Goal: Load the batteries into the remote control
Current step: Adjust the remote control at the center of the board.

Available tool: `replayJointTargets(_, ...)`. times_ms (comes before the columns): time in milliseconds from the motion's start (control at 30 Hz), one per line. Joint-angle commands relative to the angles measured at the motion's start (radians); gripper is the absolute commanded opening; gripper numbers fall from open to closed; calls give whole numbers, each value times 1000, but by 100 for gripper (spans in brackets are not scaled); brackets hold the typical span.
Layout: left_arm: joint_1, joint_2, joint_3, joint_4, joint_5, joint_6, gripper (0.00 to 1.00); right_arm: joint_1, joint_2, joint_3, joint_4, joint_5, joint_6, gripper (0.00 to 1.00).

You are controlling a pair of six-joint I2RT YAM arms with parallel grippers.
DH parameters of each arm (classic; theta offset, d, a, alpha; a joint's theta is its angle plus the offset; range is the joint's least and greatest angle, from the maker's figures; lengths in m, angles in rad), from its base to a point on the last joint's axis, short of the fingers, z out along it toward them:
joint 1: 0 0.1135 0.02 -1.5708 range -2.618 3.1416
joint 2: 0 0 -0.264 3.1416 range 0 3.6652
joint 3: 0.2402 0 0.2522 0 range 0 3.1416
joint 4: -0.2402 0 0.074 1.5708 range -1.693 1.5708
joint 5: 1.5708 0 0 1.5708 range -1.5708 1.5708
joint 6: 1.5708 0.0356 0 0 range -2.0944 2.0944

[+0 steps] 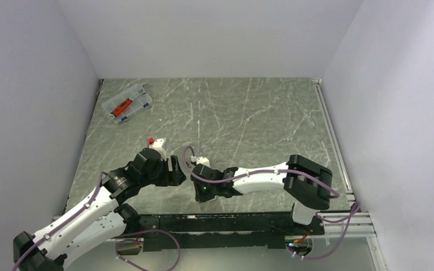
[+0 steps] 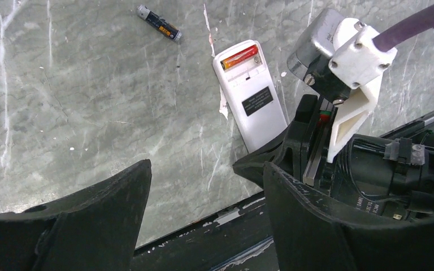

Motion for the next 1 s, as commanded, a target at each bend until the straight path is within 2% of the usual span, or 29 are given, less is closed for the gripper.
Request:
replayJointTargets(0, -1, 2, 1, 16, -20, -23, 78, 8, -1, 19, -70, 104, -7, 6)
replayJointTargets(533, -1, 36, 1, 43, -15, -14, 82, 6, -32, -13, -228, 322, -56, 6)
replayJointTargets(967, 0, 106, 11, 106, 21, 11, 83, -13, -105, -104, -215, 344, -45, 9)
